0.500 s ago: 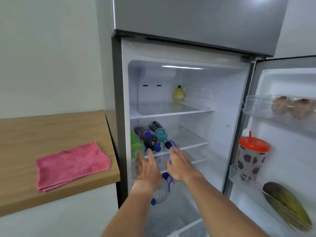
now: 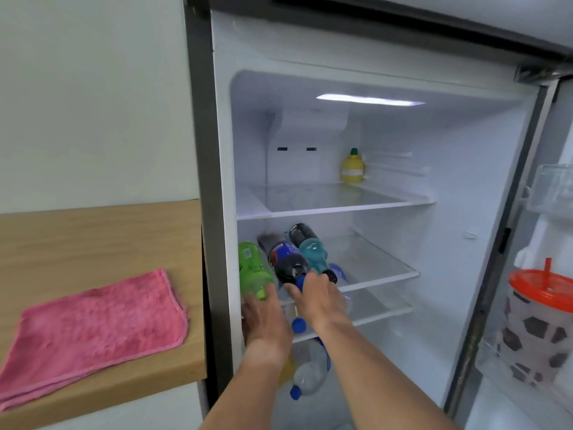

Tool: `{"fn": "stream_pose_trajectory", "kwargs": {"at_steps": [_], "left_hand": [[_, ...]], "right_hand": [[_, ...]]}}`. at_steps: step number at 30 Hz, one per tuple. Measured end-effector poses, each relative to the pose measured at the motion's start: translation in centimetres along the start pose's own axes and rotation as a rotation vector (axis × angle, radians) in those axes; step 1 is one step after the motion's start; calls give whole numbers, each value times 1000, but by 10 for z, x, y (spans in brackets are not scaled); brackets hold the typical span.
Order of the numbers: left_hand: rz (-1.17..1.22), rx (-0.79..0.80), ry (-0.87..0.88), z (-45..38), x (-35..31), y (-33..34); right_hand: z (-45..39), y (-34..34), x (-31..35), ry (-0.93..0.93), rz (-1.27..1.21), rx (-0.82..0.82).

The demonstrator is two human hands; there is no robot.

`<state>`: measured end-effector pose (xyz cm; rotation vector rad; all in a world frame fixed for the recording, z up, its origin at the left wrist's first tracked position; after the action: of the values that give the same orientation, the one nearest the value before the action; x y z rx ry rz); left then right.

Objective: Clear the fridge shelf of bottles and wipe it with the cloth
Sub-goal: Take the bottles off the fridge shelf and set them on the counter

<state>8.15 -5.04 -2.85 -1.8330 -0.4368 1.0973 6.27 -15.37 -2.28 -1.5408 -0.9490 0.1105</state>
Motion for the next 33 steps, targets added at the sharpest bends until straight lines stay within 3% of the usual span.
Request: {"fn": "stream_pose_trajectory", "kwargs": {"at_steps": [4, 8, 14, 21, 27, 30, 33], "left_hand": [[54, -85, 73, 5, 5, -4], [257, -176, 178, 27, -1, -16], [234, -309, 356, 50, -13, -35], [516, -506, 341, 70, -48, -84], [357, -583, 471, 97, -69, -159], [325, -676, 449, 114, -82, -204], [337, -662, 392, 130, -87, -238]], "right_hand": [[9, 6, -1, -94, 51, -136], [24, -6, -9, -155, 37, -148], [44, -46, -16, -196, -50, -256], [63, -120, -5, -156, -265, -354], [93, -196, 15, -206, -211, -429], [114, -227, 30, -225, -190, -409], [135, -251, 50, -274, -169, -363]]}}
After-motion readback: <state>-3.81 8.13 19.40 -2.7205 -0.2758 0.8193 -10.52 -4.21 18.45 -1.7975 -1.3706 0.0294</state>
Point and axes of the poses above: each hand's wrist, its own z-axis away from the middle knuckle, its own y-axis out of the palm, x = y × z, the point moved 1 cm from there along -z, towards the middle knuckle, and after that the axes turned 10 degrees about y, right-handed, at the moved point
